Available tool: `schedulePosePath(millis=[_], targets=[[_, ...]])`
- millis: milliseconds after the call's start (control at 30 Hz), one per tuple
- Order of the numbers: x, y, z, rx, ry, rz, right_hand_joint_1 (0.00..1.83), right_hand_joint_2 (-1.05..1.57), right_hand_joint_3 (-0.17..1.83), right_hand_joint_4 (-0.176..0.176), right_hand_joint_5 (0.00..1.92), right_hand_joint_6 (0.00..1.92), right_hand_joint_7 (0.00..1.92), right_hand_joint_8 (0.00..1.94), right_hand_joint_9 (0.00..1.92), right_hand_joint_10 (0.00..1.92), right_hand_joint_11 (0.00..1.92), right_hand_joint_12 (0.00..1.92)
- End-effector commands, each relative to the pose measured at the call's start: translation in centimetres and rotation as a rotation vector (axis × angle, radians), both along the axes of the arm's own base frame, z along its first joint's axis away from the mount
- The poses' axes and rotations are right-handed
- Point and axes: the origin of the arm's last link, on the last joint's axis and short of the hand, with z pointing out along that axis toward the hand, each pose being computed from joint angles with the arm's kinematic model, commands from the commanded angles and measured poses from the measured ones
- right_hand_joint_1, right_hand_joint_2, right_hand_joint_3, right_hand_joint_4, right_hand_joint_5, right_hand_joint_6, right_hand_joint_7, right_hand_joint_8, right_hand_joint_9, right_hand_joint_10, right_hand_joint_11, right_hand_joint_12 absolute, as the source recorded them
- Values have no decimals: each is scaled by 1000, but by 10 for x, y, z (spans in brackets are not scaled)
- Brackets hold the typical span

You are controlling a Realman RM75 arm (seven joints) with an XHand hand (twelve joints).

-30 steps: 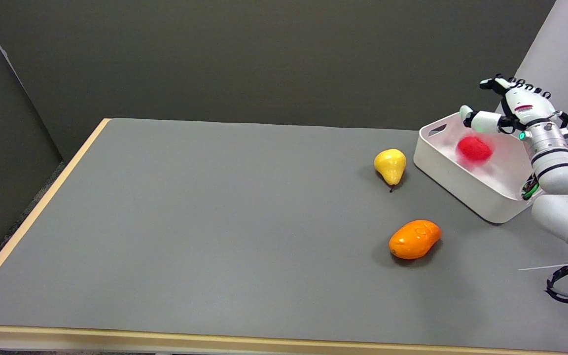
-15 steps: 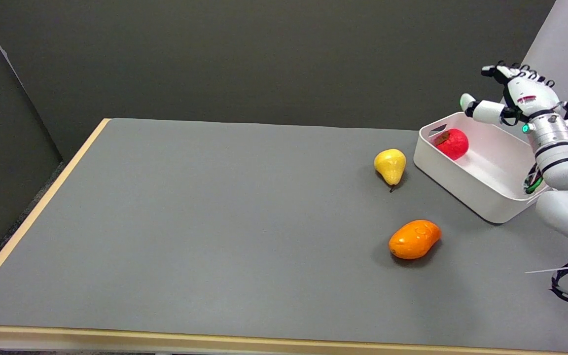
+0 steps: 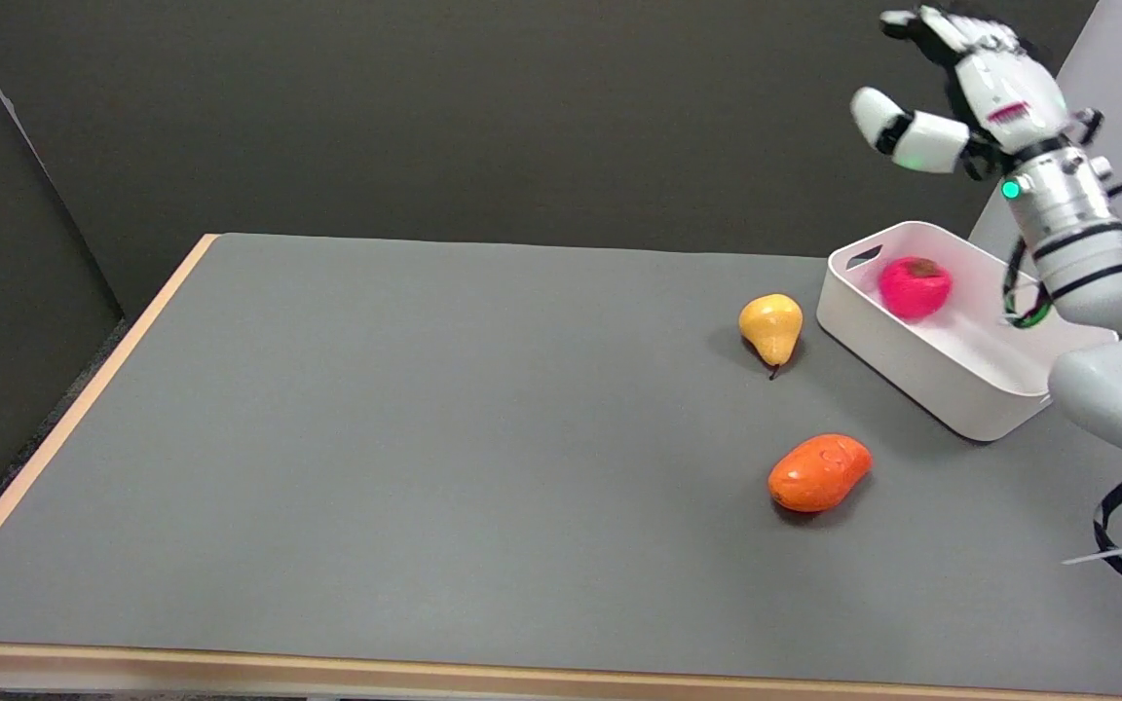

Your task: Place tomato into white box.

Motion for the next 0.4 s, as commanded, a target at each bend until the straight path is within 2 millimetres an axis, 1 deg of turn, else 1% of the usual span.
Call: schedulePosePath(millis=[33,133,200,300,400], targets=[[39,15,-177,599,-2,8,16,583,1011,124,202,488,198,294,125,548,121,1140],[30,17,-200,669,-61,-44,2,592,1019,127,206,491,214,298,140,546,130,1147],[25,15,-207,696,-107,-65,-1,596,1024,131,209,495,221,303,147,545,135,1146],[18,11,-212,702,-176,-94,-1,599,1027,134,213,501,226,308,150,543,137,1144],[12,12,-212,700,-180,-104,0,600,1027,135,213,502,227,309,151,542,137,1143]])
